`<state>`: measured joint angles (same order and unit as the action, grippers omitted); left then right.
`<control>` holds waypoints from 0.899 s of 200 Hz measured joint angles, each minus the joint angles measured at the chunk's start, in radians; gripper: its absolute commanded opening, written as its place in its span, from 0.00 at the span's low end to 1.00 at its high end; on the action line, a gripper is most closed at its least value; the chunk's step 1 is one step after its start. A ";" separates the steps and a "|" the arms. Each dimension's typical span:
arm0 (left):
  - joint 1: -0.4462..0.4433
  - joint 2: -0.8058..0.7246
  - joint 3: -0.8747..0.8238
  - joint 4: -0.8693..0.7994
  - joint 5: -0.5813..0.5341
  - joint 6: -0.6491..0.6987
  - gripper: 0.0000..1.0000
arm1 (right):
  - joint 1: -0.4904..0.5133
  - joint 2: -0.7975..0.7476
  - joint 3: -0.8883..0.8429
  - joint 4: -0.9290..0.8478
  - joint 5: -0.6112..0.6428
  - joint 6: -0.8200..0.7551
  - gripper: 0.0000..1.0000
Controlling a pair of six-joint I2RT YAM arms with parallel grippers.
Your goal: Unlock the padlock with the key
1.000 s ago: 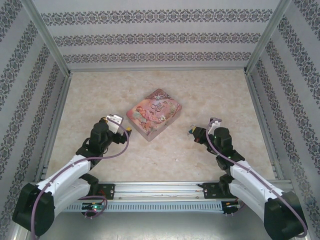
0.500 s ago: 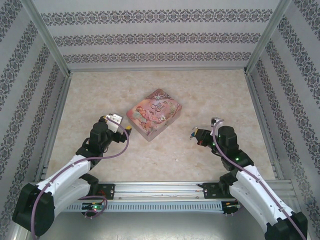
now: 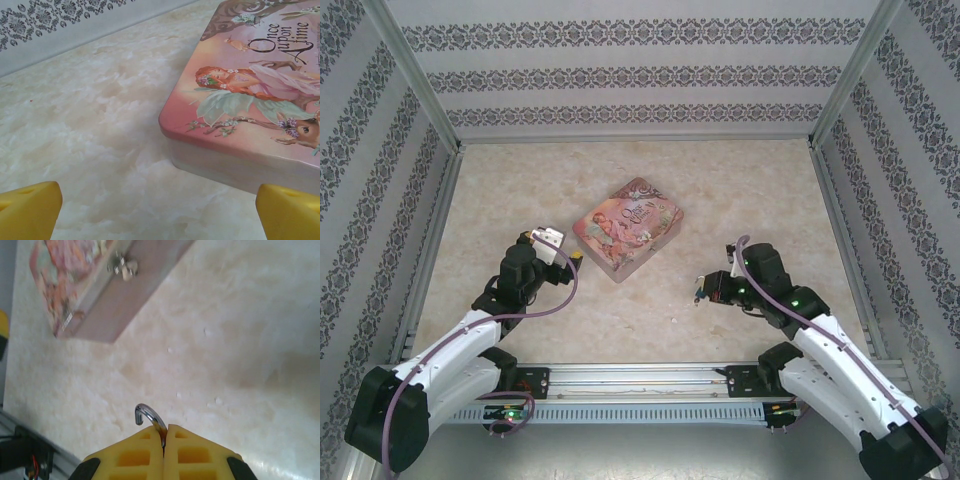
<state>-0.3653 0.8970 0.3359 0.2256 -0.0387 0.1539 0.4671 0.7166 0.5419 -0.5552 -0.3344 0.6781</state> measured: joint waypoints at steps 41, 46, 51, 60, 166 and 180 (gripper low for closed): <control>0.000 0.000 0.000 0.000 0.000 0.000 1.00 | 0.090 0.034 0.000 -0.040 -0.001 0.010 0.00; 0.000 0.000 0.000 0.000 0.000 0.000 1.00 | 0.099 0.042 0.000 -0.039 -0.002 0.011 0.00; 0.000 0.000 0.000 0.000 0.000 0.000 1.00 | 0.108 0.052 0.000 -0.039 -0.004 0.013 0.00; 0.000 0.000 0.000 0.000 0.000 0.000 0.99 | 0.123 0.072 0.000 -0.037 -0.006 0.016 0.00; 0.000 0.000 0.000 0.000 -0.005 0.001 0.99 | 0.192 0.372 -0.001 0.093 -0.102 0.025 0.00; 0.000 0.000 0.000 0.000 -0.005 0.003 1.00 | 0.192 0.393 -0.001 0.098 -0.105 0.025 0.00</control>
<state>-0.3653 0.8967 0.3359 0.2256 -0.0441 0.1566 0.6590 1.1091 0.5411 -0.4572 -0.4393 0.7029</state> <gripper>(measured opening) 0.994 0.043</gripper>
